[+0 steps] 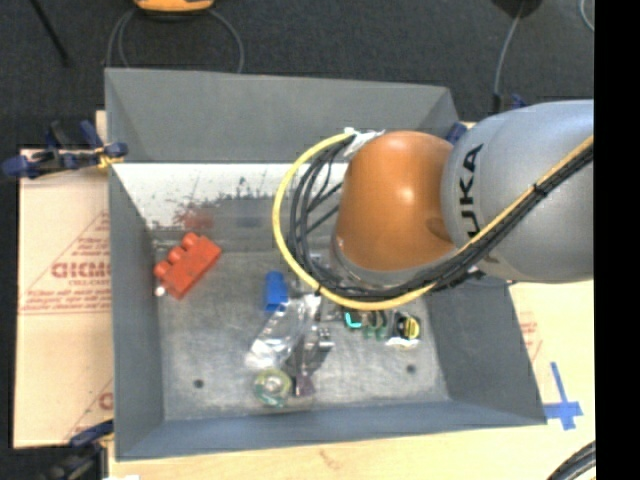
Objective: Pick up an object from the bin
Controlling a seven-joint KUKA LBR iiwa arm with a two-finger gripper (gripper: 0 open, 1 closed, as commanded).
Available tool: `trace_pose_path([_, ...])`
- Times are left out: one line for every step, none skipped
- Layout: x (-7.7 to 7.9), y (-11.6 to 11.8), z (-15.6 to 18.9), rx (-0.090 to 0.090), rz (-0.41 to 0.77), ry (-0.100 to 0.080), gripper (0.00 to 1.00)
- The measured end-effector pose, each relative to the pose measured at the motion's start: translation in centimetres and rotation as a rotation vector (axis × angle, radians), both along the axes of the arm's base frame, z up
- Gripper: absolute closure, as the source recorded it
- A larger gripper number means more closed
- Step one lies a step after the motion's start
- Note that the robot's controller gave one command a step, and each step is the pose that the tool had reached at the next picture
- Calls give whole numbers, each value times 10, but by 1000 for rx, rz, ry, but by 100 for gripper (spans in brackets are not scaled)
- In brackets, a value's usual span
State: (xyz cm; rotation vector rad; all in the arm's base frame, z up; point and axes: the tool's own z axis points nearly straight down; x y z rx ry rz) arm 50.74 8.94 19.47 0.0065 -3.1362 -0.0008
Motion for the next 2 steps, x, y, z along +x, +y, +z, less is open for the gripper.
trace_pose_path([2, 8, -82, 2, 386, -13, 0])
trace_pose_path([-7, -43, -81, -1, 412, -6, 0])
